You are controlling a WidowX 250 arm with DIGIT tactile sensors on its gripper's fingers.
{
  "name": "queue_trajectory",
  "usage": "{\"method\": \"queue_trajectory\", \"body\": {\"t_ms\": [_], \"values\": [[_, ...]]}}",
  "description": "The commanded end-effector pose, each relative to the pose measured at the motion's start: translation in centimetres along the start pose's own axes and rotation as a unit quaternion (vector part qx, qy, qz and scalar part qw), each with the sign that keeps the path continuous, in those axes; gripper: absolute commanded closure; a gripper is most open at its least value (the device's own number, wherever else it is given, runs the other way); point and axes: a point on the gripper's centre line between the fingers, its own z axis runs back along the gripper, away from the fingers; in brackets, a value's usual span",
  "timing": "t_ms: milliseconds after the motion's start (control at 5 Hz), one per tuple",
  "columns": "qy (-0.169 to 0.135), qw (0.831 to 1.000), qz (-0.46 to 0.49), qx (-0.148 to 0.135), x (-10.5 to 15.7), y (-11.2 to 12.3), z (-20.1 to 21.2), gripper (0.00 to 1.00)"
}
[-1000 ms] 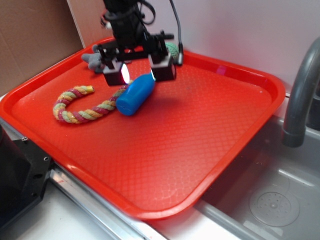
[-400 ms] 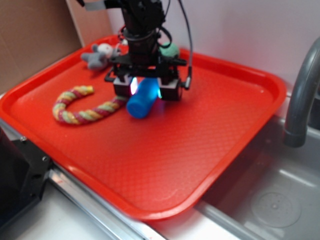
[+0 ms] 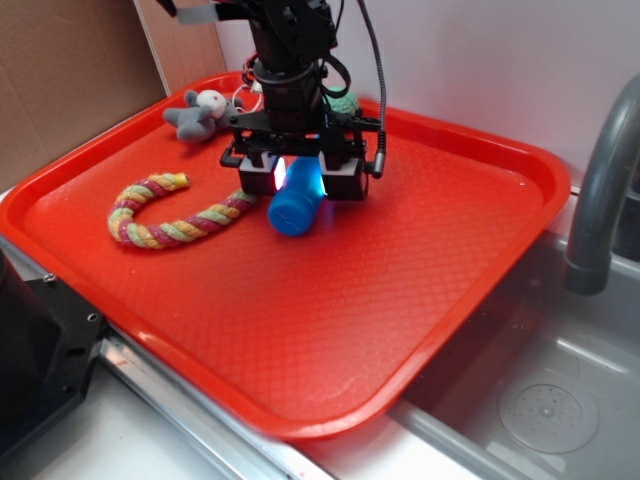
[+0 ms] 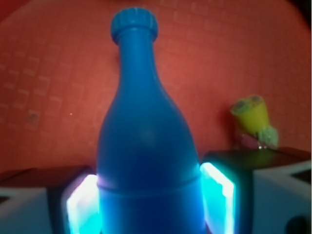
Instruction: Grab the blue bottle.
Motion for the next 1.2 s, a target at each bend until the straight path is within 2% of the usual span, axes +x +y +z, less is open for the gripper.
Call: {"method": "queue_trajectory", "body": {"t_ms": [0, 200, 400, 600, 800, 1000], "values": [[0.023, 0.994, -0.101, -0.020, 0.4, -0.3, 7.8, 1.00], [0.003, 0.984, -0.174, -0.045, -0.2, -0.1, 12.1, 1.00], [0.000, 0.973, -0.221, -0.064, -1.1, 0.1, 15.9, 1.00], [0.000, 0.974, -0.210, -0.083, -1.7, 1.3, 19.0, 1.00], [0.008, 0.976, -0.202, -0.085, -2.7, 2.3, 20.8, 1.00], [0.003, 0.980, -0.188, -0.059, -3.2, 1.8, 20.8, 1.00]]}}
